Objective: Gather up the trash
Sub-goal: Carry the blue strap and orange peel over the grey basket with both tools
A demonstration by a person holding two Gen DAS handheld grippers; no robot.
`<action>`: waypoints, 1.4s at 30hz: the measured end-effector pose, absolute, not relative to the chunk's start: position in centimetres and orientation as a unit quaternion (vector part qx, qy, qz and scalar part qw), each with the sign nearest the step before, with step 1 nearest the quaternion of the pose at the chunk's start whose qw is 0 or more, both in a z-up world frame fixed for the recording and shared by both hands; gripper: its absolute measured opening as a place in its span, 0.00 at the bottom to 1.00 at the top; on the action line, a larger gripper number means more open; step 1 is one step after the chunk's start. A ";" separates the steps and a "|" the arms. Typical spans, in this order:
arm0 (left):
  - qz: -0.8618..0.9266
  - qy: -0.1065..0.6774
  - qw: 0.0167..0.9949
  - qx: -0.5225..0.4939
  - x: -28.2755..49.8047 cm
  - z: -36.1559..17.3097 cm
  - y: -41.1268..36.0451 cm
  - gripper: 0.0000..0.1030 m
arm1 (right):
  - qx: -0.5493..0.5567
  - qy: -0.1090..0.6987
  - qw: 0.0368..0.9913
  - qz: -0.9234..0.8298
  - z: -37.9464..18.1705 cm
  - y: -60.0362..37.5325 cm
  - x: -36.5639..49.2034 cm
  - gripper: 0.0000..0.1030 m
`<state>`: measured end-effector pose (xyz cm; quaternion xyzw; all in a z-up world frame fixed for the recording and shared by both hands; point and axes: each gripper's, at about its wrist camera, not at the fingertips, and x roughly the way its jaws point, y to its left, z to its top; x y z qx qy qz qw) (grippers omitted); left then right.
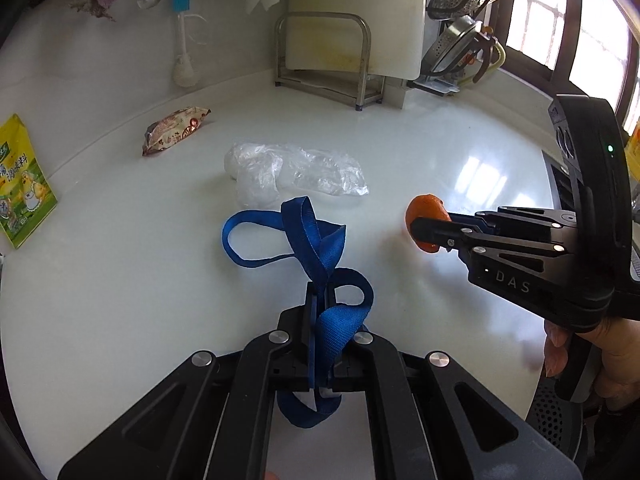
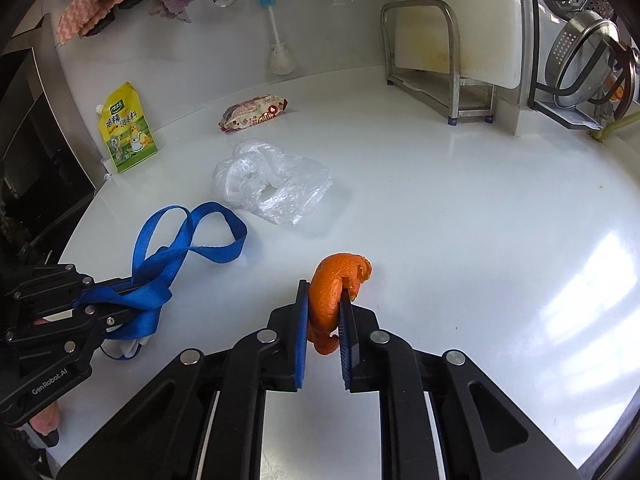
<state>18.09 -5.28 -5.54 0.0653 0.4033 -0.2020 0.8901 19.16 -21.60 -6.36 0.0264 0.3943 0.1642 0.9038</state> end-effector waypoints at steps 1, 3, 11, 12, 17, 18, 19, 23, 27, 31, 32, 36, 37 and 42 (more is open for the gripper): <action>-0.201 0.399 0.892 0.063 17.9 -5.2 -5.1 0.03 | 0.030 0.389 0.905 0.167 -6.0 -21.7 18.8 0.11; -0.202 0.391 0.896 0.059 17.3 -4.3 -4.9 0.03 | 0.035 0.379 0.909 0.171 -5.1 -21.8 17.8 0.11; -0.200 0.364 0.908 0.049 14.1 -0.9 -3.6 0.03 | 0.049 0.351 0.915 0.193 -2.4 -21.5 13.3 0.11; -0.200 0.361 0.909 0.049 13.7 -0.5 -3.5 0.03 | 0.050 0.348 0.916 0.195 -2.2 -21.5 12.6 0.11; -0.202 0.353 0.912 0.047 11.0 1.1 -3.2 0.03 | 0.052 0.338 0.919 0.198 -1.0 -21.6 9.2 0.11; -0.203 0.351 0.913 0.047 10.4 1.4 -3.2 0.03 | 0.053 0.337 0.919 0.198 -0.9 -21.7 8.5 0.11; -0.204 0.350 0.913 0.046 9.7 1.5 -3.2 0.03 | 0.053 0.335 0.920 0.198 -0.7 -21.8 7.7 0.11; -0.208 0.349 0.913 0.045 6.7 1.6 -3.5 0.03 | 0.053 0.330 0.922 0.198 -0.3 -22.2 4.4 0.11; -0.213 0.350 0.911 0.046 3.6 1.3 -4.1 0.03 | 0.052 0.328 0.923 0.195 -0.5 -22.7 1.1 0.11; -0.221 0.350 0.909 0.050 0.7 0.7 -5.1 0.03 | 0.061 0.328 0.924 0.188 -0.9 -23.7 -2.1 0.11; -0.224 0.351 0.908 0.050 0.1 0.6 -5.3 0.03 | 0.062 0.329 0.924 0.186 -1.1 -23.9 -2.8 0.11; -0.234 0.352 0.904 0.057 -1.8 0.0 -6.3 0.03 | 0.063 0.336 0.924 0.173 -1.9 -24.9 -5.6 0.11; -0.238 0.352 0.903 0.056 -2.3 -0.1 -6.5 0.03 | 0.065 0.337 0.924 0.169 -2.1 -25.3 -6.3 0.11; -0.253 0.356 0.898 0.055 -4.4 -0.5 -7.3 0.03 | 0.078 0.345 0.923 0.155 -3.4 -26.5 -9.1 0.11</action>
